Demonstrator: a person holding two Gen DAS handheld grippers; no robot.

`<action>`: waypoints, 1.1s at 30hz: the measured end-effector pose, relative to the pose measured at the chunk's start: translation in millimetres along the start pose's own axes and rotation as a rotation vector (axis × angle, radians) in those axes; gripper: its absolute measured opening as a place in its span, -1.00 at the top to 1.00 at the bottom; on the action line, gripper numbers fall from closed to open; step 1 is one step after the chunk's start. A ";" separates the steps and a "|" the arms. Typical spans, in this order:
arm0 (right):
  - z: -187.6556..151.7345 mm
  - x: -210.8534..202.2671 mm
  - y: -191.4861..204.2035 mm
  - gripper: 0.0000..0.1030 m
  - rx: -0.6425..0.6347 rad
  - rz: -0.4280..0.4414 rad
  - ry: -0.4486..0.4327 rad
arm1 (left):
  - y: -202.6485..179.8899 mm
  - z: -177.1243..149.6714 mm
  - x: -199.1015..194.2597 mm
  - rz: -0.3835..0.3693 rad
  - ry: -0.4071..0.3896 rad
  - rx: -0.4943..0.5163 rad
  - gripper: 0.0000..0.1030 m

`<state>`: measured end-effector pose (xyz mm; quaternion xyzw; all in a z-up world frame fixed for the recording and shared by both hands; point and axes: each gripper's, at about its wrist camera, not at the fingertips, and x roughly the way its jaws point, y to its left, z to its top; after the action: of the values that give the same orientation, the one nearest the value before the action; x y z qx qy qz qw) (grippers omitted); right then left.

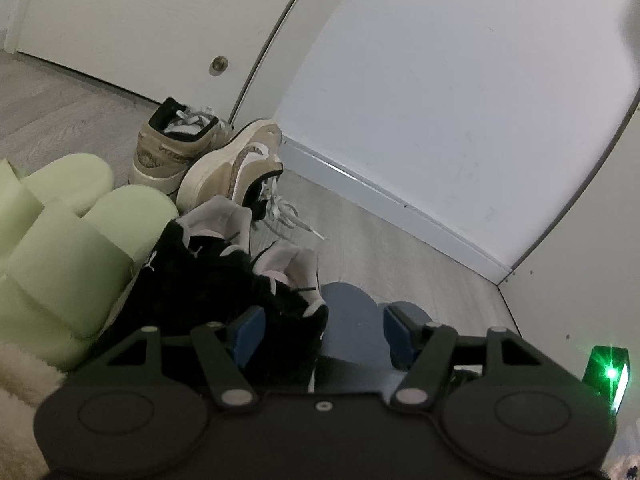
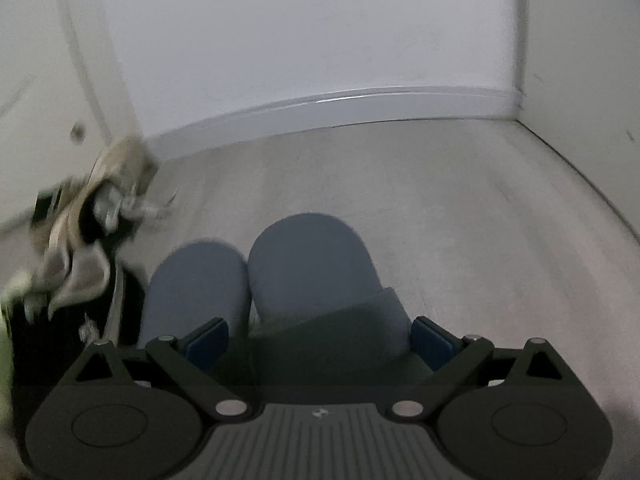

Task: Organize scattered shoes
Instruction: 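Grasp a beige sneaker with the left tool while the right tool releases the slide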

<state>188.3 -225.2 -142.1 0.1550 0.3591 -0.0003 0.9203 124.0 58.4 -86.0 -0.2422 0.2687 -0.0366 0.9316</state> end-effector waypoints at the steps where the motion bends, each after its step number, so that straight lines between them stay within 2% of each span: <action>1: 1.8 -3.0 -0.9 -0.90 0.024 0.001 -0.026 | -0.3 0.8 -2.8 0.002 -0.010 0.000 -0.30; 5: 9.2 -17.6 1.8 -0.90 0.068 0.032 -0.144 | -1.2 22.7 -16.6 0.030 -0.091 0.010 -0.32; 7: 14.1 -23.9 9.8 -0.90 0.045 0.090 -0.187 | -4.1 41.9 -11.1 0.090 -0.104 0.084 -0.37; 9: 16.7 -22.1 17.5 -0.90 0.024 0.123 -0.199 | -10.3 61.7 5.2 0.185 -0.107 0.220 -0.37; 11: 17.5 -15.3 23.4 -0.90 -0.001 0.134 -0.199 | -13.9 73.6 22.6 0.249 -0.110 0.319 -0.37; 14: 13.9 1.8 30.0 -0.90 -0.024 0.132 -0.165 | -12.4 99.4 89.0 0.279 -0.028 0.504 -0.37; 17: 12.1 13.4 30.0 -0.90 -0.002 0.145 -0.129 | -7.2 106.3 139.8 0.273 0.059 0.586 -0.34; 21: 14.7 15.3 30.0 -0.90 0.010 0.150 -0.144 | 0.1 96.4 205.0 0.394 0.149 0.745 -0.13; 23: 15.1 16.8 30.8 -0.90 0.009 0.150 -0.145 | 2.2 92.0 212.6 0.424 0.140 0.785 -0.11; 27: 13.0 20.6 33.1 -0.90 0.017 0.181 -0.117 | 4.0 95.0 217.4 0.437 0.153 0.798 -0.11; 30: 10.3 17.6 39.5 -0.90 -0.034 0.192 -0.120 | 4.2 100.1 212.8 0.436 0.172 0.805 -0.02; 31: 9.6 17.4 42.4 -0.90 -0.055 0.185 -0.125 | 2.9 101.5 210.2 0.445 0.164 0.804 0.06; 33: 7.4 15.9 47.3 -0.90 -0.098 0.167 -0.136 | -0.9 103.9 204.9 0.477 0.134 0.817 0.08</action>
<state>210.3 -180.5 -134.0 0.1386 0.2814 0.0835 0.9459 352.7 61.9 -107.8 0.2152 0.3400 0.0603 0.9135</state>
